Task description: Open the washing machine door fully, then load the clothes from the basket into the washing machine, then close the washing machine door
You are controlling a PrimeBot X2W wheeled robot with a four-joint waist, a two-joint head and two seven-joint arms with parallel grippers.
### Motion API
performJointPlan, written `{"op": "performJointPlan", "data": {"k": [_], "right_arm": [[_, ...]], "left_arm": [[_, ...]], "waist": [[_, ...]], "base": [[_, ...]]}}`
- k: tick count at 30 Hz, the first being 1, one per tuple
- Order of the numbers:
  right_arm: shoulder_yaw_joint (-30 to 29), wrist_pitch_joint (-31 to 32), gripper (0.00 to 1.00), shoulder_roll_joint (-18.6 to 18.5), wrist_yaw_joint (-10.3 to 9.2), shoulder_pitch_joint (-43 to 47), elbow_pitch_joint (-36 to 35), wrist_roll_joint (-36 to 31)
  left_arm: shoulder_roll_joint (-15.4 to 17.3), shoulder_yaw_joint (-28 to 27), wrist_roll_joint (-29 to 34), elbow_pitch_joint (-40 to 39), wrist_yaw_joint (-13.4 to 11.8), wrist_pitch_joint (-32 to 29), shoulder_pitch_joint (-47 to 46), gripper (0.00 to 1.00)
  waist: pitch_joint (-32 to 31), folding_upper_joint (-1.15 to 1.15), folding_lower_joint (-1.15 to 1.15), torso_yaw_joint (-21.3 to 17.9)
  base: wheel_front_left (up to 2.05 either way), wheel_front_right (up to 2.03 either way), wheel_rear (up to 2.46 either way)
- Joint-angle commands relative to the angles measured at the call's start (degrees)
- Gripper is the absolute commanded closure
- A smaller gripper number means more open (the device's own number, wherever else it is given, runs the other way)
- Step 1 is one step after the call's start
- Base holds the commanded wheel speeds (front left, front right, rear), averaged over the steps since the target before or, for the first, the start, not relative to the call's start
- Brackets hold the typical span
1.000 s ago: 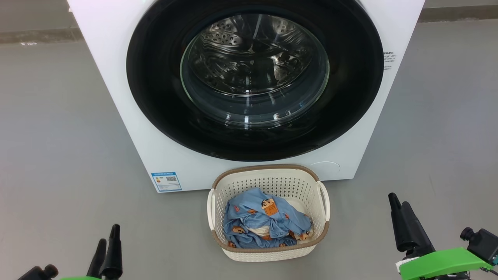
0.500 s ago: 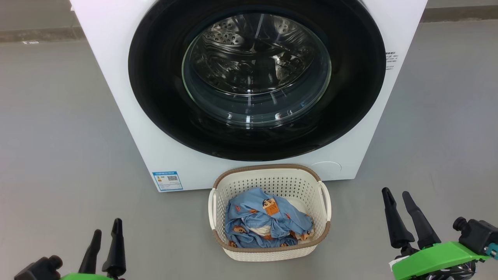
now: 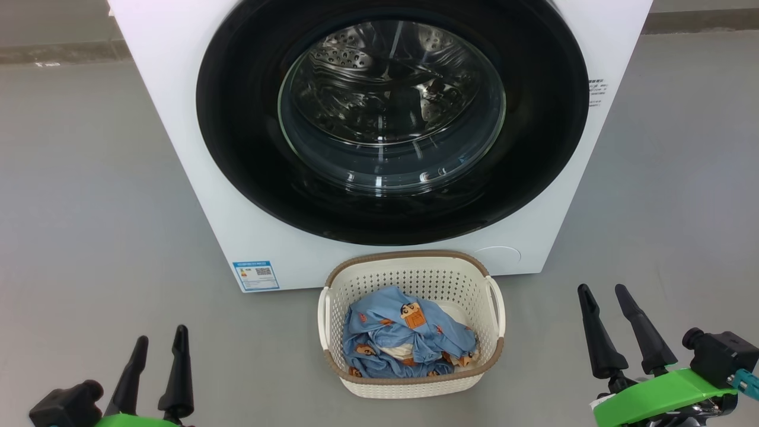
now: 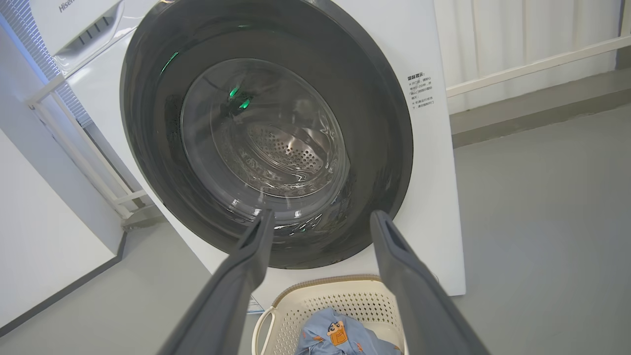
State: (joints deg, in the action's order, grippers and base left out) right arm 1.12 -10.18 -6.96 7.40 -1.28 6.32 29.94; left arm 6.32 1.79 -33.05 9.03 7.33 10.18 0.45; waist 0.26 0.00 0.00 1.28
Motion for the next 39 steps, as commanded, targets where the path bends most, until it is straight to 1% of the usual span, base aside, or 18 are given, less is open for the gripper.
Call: {"op": "performJointPlan", "data": {"k": [1, 13, 23, 39], "right_arm": [[1.41, -0.96, 0.0, -0.74, 0.07, -2.33, -2.04, -2.44], [0.66, -3.13, 0.0, -0.13, 0.08, -1.8, -2.87, -10.35], [-0.23, -4.81, 0.0, 0.27, 0.09, -0.65, -2.12, -16.09], [-1.74, -4.82, 0.0, 0.58, 0.09, -0.22, -1.08, -15.96]], "left_arm": [[1.47, -1.24, 2.17, -2.02, 0.12, 0.94, -1.04, 0.0], [2.54, -0.62, 10.4, -3.27, 0.14, 3.12, -0.92, 0.0], [3.01, -0.59, 16.58, -4.27, 0.15, 4.81, -0.8, 0.0], [2.85, -0.95, 16.35, -4.2, 0.15, 4.82, -0.74, 0.0]], "waist": [[0.04, 0.0, 0.0, -0.01], [0.23, 0.0, 0.0, 0.11], [0.09, 0.0, 0.0, 0.2], [-0.09, 0.0, 0.0, 0.2]], "base": [[0.0, 0.0, 0.0], [0.0, 0.0, 0.0], [0.0, 0.0, 0.0], [0.0, 0.0, 0.0]]}}
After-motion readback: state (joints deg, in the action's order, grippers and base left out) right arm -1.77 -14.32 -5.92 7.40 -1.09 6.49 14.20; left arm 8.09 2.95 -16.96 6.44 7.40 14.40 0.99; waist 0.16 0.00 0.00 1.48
